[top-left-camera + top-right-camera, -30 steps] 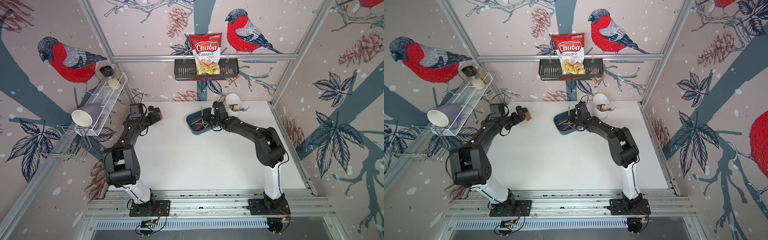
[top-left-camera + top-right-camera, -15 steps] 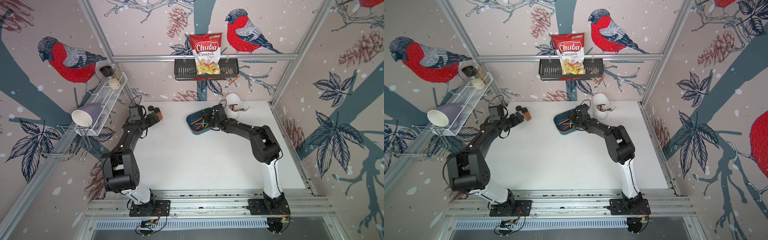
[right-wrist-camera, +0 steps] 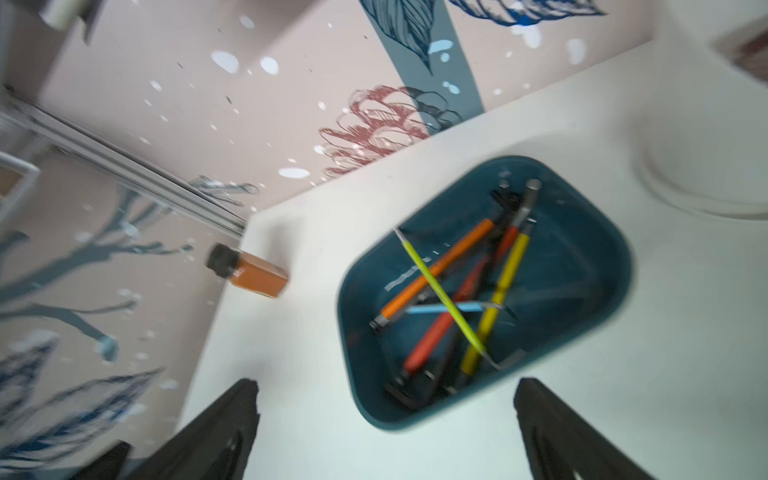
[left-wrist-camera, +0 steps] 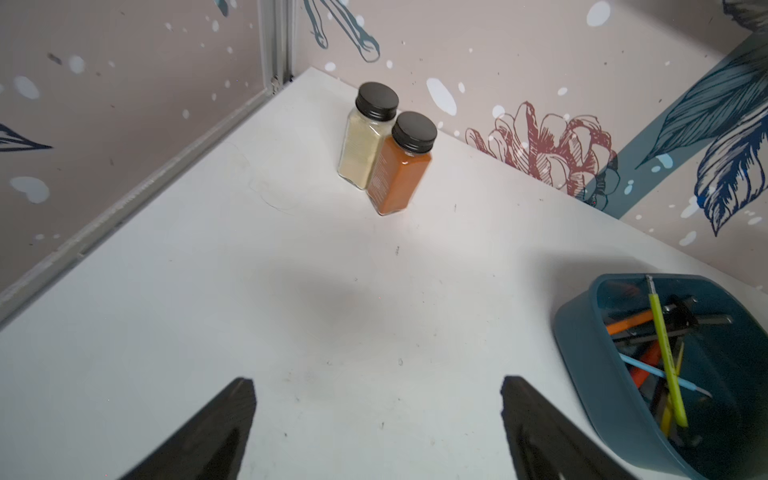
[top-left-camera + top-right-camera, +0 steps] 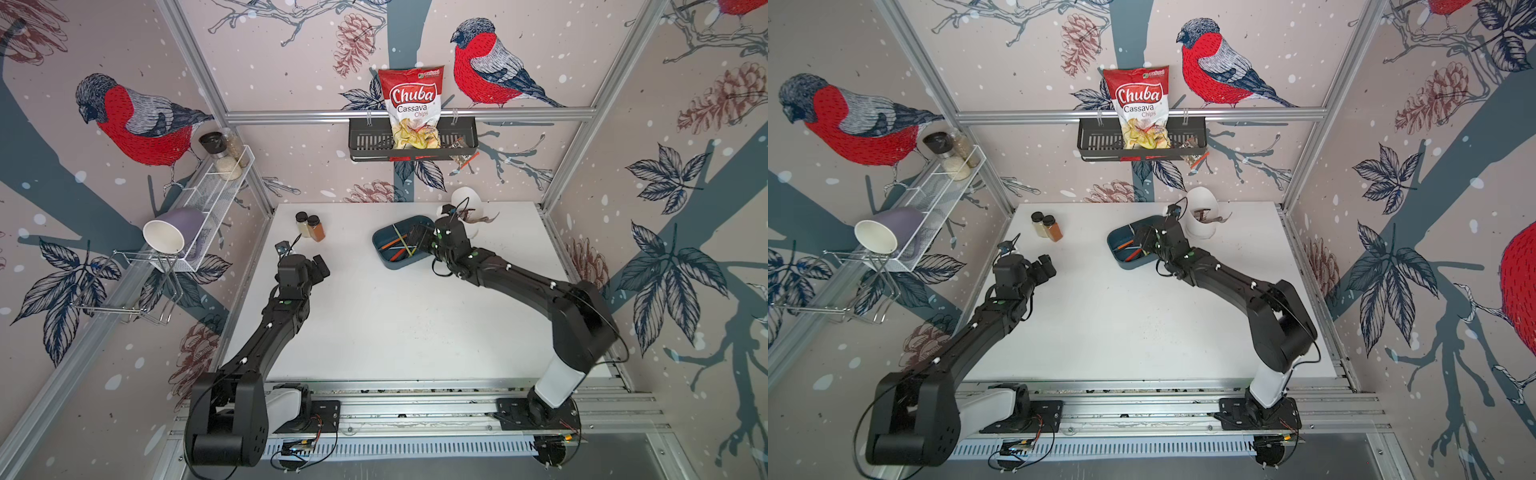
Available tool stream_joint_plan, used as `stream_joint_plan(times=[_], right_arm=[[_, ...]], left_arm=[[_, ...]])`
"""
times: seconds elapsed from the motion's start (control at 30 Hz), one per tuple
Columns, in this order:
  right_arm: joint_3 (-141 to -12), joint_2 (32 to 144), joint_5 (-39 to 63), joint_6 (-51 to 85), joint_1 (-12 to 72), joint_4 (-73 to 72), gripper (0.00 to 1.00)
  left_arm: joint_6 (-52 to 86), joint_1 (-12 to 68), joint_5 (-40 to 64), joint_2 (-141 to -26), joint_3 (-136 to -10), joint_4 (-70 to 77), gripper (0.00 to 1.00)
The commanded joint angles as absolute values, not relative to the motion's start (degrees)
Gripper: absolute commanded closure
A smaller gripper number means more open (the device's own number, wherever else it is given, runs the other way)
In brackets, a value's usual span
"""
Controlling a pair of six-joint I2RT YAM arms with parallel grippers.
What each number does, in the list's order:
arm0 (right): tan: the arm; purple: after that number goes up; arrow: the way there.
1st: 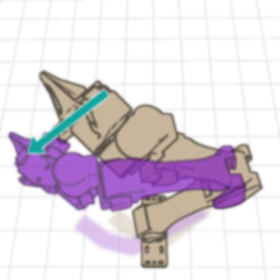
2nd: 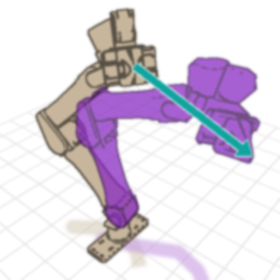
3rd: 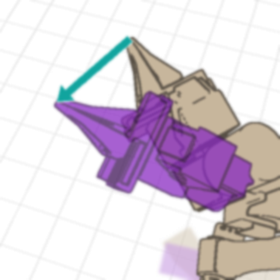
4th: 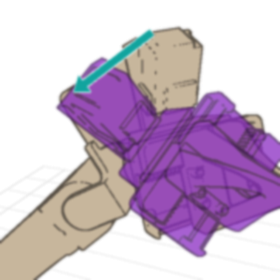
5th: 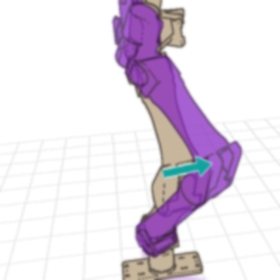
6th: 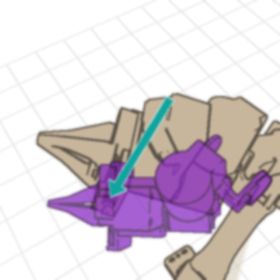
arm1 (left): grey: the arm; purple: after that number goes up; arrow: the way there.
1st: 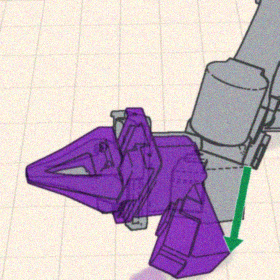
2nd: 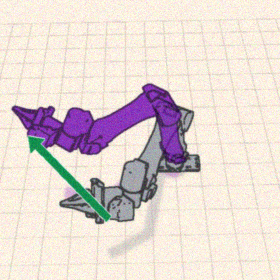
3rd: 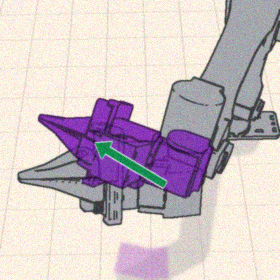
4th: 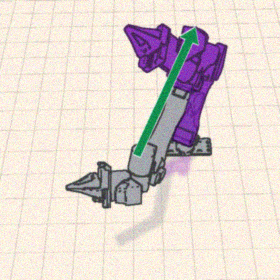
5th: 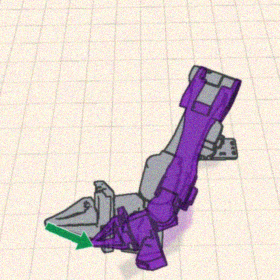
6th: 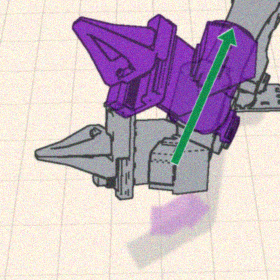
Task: Put the hex key on the desktop into the storage box
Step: Reset both arms
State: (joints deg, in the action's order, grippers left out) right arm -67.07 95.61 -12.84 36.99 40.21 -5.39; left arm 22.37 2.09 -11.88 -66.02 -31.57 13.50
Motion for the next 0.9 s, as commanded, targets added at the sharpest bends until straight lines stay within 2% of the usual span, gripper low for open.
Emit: stream_joint_plan(times=[0.0, 0.17, 0.3, 0.4, 0.5, 0.57, 0.73, 0.8, 0.87], right_arm=[[-56.6, 88.3, -34.6, 25.1, 41.6, -5.9, 0.00], [-39.8, 75.5, -46.8, 20.1, 40.0, -14.3, 0.00], [-31.1, 69.3, -48.7, 13.2, 35.0, -21.6, 0.00], [-26.9, 68.5, -49.8, 9.5, 29.6, -27.2, 0.00], [-22.5, 69.2, -44.4, 5.6, 22.6, -36.2, 0.00], [-18.6, 70.4, -37.1, 3.8, 17.0, -45.2, 0.00], [-12.0, 77.8, -21.7, 4.4, 6.7, -64.9, 0.00], [-14.2, 78.3, -22.7, 4.3, 6.4, -60.7, 0.00], [-15.0, 79.4, -20.9, 4.1, 5.7, -60.5, 0.00]], left_arm=[[18.6, 2.5, -17.9, -63.7, -26.9, 27.0, 0.04], [13.3, 2.5, -18.6, -64.7, -21.0, 34.8, 0.04], [9.7, 2.6, -18.5, -67.6, -16.6, 41.5, 0.04], [8.2, 2.5, -19.0, -70.8, -11.9, 52.4, 0.04], [6.1, 2.6, -16.3, -72.3, -12.3, 57.0, 0.03], [5.6, 3.0, -15.9, -75.5, -13.0, 59.7, 0.03], [4.0, 3.6, -15.4, -80.3, -19.8, 52.1, 0.05], [2.7, 3.9, -14.7, -81.1, -20.4, 51.9, 0.04], [1.9, 5.4, -18.7, -80.8, -19.4, 54.1, 0.04]])
